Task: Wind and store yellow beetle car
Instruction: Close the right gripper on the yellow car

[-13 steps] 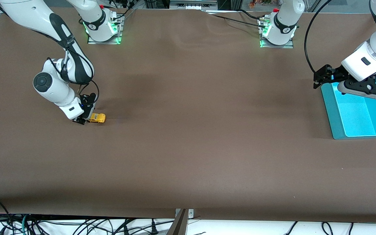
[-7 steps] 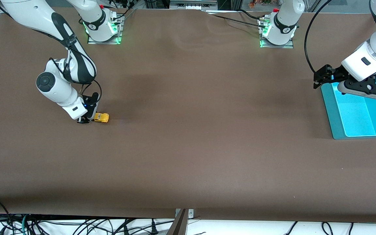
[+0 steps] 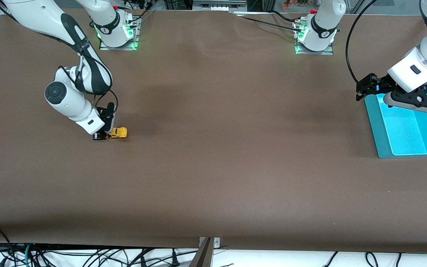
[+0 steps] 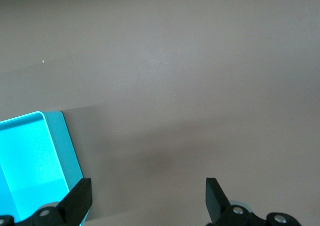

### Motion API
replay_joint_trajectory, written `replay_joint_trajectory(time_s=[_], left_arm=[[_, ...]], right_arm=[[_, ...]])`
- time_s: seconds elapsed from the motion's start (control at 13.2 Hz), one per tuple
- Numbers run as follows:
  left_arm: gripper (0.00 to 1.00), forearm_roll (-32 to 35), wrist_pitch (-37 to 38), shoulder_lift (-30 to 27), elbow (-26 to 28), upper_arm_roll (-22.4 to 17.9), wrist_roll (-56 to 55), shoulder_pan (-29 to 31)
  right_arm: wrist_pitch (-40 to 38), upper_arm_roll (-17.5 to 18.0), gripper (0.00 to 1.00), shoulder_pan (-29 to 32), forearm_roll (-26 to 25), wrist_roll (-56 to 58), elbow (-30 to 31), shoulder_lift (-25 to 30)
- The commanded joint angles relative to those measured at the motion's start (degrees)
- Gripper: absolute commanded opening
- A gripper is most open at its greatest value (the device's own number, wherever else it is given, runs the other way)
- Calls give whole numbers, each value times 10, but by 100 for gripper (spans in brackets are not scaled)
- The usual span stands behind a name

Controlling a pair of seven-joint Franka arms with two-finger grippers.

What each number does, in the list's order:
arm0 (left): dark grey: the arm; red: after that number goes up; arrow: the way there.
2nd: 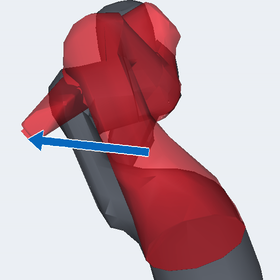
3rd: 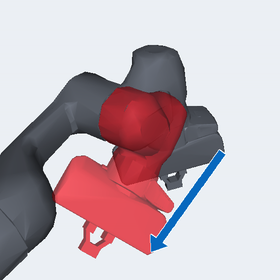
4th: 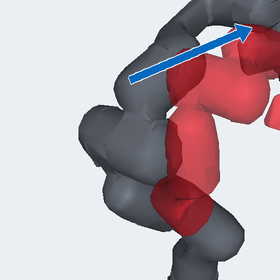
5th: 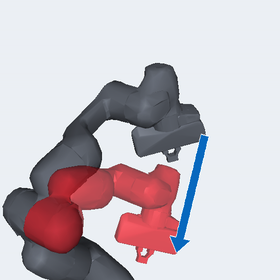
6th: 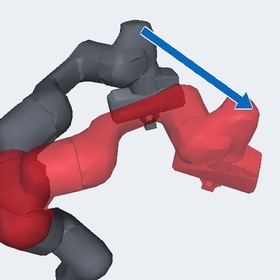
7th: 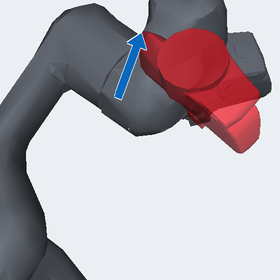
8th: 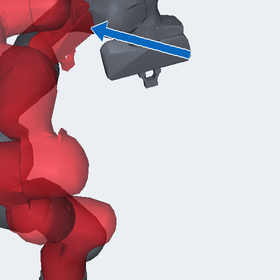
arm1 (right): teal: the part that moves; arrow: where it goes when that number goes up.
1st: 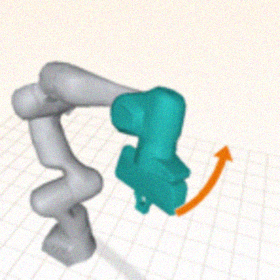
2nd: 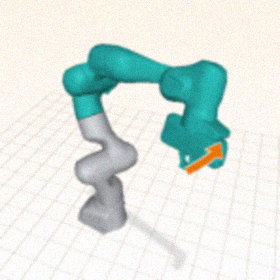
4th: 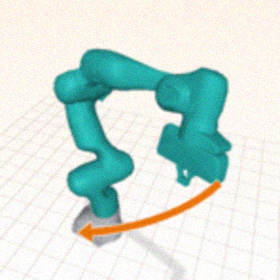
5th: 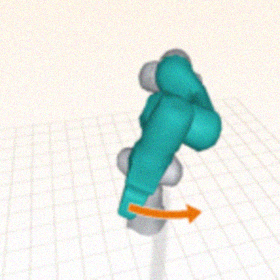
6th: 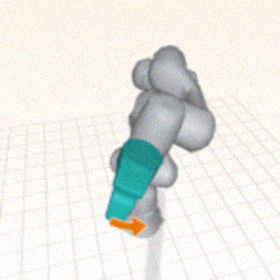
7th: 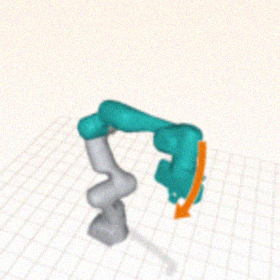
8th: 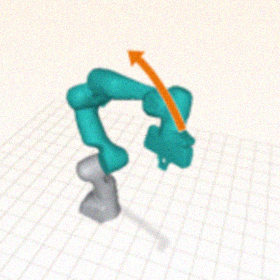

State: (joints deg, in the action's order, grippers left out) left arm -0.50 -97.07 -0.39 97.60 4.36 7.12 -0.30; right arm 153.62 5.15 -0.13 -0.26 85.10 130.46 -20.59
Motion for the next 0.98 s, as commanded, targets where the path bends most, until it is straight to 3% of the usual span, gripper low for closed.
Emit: replay_joint_trajectory(time_s=[0.0, 0.91], left_arm=[[100, -3, 9, 0, -7, -2, -5, -1], [100, -3, 8, 0, -8, -2, -5, -2]], right_arm=[[0, 5, 11, 8, 8, 18, -4, -1], [9, 7, 11, 107, 8, 127, -15, -38]])
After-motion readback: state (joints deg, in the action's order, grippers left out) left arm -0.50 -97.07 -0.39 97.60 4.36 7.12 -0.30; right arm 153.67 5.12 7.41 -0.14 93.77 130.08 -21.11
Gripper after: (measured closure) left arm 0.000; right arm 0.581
